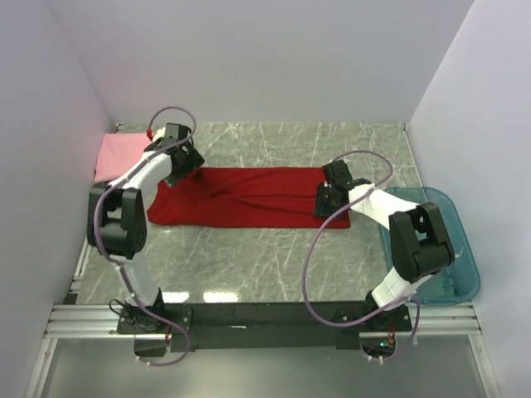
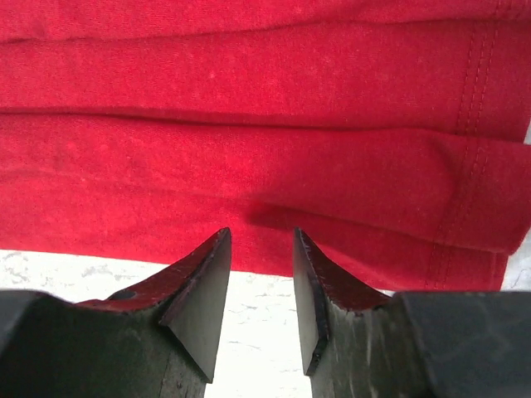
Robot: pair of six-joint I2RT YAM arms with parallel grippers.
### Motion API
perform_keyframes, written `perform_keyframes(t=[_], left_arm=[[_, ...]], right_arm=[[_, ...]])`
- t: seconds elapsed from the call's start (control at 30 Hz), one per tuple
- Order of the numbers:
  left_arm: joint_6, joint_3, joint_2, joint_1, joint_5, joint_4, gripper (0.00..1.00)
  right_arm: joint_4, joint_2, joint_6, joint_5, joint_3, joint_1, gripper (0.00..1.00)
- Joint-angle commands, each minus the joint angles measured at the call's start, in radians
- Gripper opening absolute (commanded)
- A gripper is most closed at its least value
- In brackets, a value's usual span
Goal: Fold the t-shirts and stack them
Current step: Fold the tshirt
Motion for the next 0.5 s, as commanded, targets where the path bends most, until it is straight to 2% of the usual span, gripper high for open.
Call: perform_keyframes(t=[0.0, 0.17, 0.33, 0.37, 0.47], left_arm=[[0.01, -0.07, -0.163, 0.015, -0.066, -0.02, 0.94], [-0.011, -0.289, -0.295, 0.081, -0.096, -0.043, 0.9], [-0.016, -0.476, -0.327, 0.144, -0.085, -0.005, 0.75], [-0.013, -0.492, -0.314, 0.181, -0.08, 0.01, 0.7], [-0.017, -0.515, -0.269, 0.213, -0.066, 0.003, 0.63]], right_arm=[[0.02, 0.005, -0.007, 0.023, 0.035, 0.005, 0.43], [0.021, 0.011, -0.01, 0.034, 0.031, 0.005, 0.42], [0.023, 0.036, -0.005, 0.041, 0.041, 0.005, 0.42], [0.024, 0.042, -0.004, 0.041, 0.041, 0.005, 0.42], [0.024, 0.053, -0.004, 0.069, 0.049, 0.004, 0.42]])
